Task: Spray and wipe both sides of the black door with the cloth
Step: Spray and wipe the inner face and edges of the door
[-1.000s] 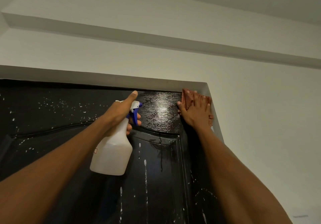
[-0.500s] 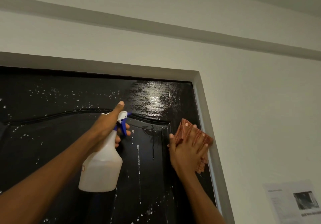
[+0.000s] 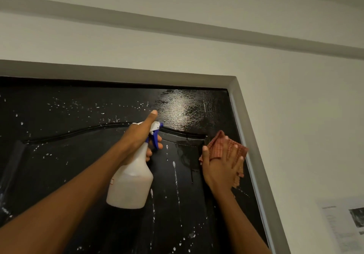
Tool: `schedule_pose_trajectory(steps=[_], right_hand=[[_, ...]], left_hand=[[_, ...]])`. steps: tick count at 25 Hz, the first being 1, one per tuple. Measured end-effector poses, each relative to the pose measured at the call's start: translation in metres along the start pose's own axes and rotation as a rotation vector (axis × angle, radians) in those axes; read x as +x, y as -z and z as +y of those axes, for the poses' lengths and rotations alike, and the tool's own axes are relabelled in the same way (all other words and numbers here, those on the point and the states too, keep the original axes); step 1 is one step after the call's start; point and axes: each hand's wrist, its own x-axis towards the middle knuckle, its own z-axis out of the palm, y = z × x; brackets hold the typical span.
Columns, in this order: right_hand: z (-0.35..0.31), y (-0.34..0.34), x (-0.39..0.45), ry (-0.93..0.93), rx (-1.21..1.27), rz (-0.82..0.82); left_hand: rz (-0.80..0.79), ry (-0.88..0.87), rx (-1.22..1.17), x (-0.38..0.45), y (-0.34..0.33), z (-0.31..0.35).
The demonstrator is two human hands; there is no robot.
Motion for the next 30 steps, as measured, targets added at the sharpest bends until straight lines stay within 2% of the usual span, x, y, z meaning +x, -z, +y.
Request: schedule_pose_trajectory(steps=[1,2,4,5,8,10,12,14,15,16,19,20,22,24,26,27,30], right_hand=[[-0.017,-0.005,0.000,0.042,-0.011,-0.031],[-0.028,-0.011,0.000,0.182,-0.077,-0.068],[-0.017,-0.017,0.008,0.498,-0.250,-0.114],[-0.004,-0.014,0.013,0.545,-0.312,-0.108],[0.013,-0.016,0.010,0.331,-0.303,-0.007],[-0.009,-0.027,-0.002,0.246,-0.234,-0.040],[-0.013,-0.027,0.000,0.297,-0.220,-0.069],[0.011,-0.014,0.009,0.412,-0.306,-0.044],[0.024,-0.007,0.011,0.407,-0.321,-0.019],[0.031,-0.002,0.008,0.337,-0.301,-0.007],[0.013,-0.001,-0.009,-0.081,-0.009,-0.057],[0.000,0.000,-0.012,-0.129,0.046,-0.080],[-0.025,0.000,-0.005,-0.003,0.040,-0.139],[-0.043,-0.004,0.005,0.296,-0.074,-0.211],[-0.040,-0.017,0.007,0.587,-0.254,-0.202],[-0.029,-0.022,0.008,0.620,-0.304,-0.170],[0.012,-0.016,0.008,0.431,-0.279,-0.020]], left_hand=[[-0.013,-0.005,-0.006,0.003,-0.002,-0.001],[-0.023,-0.008,-0.008,0.005,-0.005,-0.003],[-0.036,-0.007,-0.018,0.009,-0.010,-0.006],[-0.043,-0.007,-0.025,0.011,-0.011,-0.008],[-0.074,-0.010,-0.020,0.013,-0.015,-0.013],[-0.075,-0.008,-0.014,0.013,-0.016,-0.016],[-0.057,-0.009,-0.016,0.013,-0.016,-0.015],[-0.052,-0.008,-0.022,0.013,-0.015,-0.014],[-0.052,-0.006,-0.023,0.013,-0.014,-0.013],[-0.049,-0.004,-0.024,0.013,-0.014,-0.013],[-0.031,-0.011,-0.015,0.010,-0.014,-0.014],[-0.028,-0.013,-0.012,0.010,-0.014,-0.013],[-0.016,-0.017,-0.015,0.010,-0.012,-0.011],[0.015,-0.030,-0.021,0.012,-0.008,-0.010],[0.031,-0.034,-0.017,0.012,-0.006,-0.011],[0.029,-0.029,-0.013,0.010,-0.006,-0.012],[0.012,-0.011,-0.017,0.006,-0.006,-0.019]])
